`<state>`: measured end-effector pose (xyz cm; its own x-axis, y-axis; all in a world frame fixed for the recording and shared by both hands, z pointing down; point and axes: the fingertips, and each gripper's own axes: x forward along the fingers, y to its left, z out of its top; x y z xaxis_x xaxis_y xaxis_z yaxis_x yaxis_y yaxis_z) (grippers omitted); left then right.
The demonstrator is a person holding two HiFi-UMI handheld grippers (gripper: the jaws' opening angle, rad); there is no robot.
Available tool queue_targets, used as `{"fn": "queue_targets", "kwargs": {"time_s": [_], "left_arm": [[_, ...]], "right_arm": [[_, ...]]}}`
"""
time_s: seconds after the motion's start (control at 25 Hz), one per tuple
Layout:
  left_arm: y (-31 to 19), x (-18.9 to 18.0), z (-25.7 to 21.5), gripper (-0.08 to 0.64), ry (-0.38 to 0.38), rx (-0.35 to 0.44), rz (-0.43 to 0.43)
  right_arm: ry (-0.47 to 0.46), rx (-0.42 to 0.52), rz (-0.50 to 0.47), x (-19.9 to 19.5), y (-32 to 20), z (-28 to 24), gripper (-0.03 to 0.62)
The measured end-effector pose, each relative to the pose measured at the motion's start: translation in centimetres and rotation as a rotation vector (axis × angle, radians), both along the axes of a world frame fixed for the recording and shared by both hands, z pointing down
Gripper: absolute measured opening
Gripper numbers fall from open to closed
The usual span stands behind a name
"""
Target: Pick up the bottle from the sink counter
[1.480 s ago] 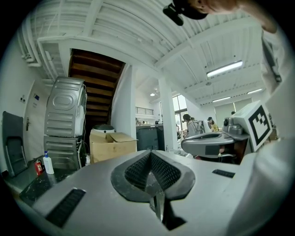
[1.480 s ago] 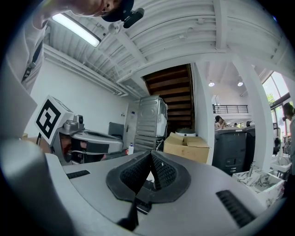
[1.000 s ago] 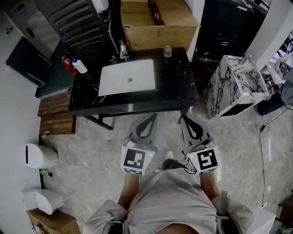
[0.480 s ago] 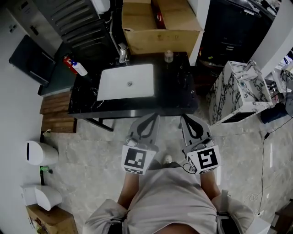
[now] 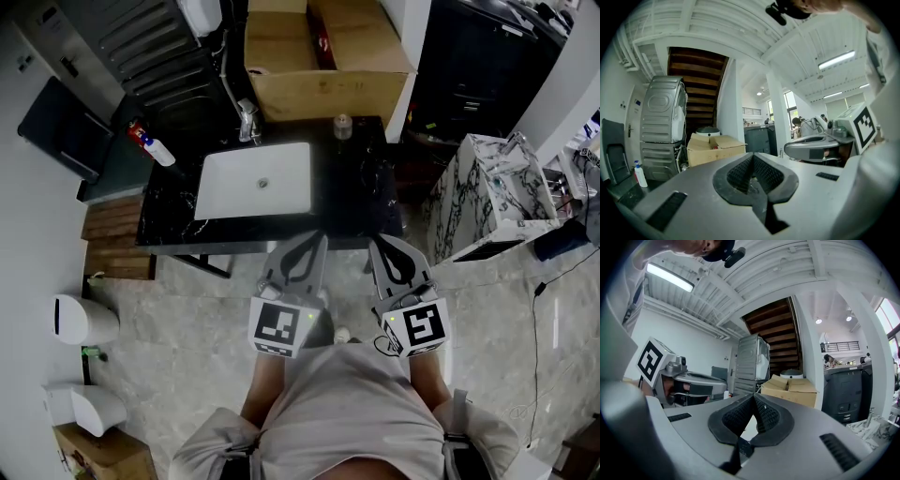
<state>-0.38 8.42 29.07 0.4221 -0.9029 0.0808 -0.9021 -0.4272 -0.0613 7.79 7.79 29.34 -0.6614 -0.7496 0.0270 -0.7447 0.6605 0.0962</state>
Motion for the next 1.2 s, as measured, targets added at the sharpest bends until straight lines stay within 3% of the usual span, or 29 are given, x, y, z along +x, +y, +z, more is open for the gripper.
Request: {"fn": "queue_targets", "kwargs": {"time_s": [0.56, 1.2], "left_arm": [[-7.0, -0.4, 0.7, 0.002, 0.008, -0.01, 0.04], [-15.3, -3.2, 1.1, 0.002, 0.033, -0.026, 0.127]], "right_arm": [[0.008, -0.013, 0.067, 0.3, -6.8, 0.4, -0.005], [0.039, -0.029, 0.147, -2.8, -14.3, 0.7, -0.005]]}}
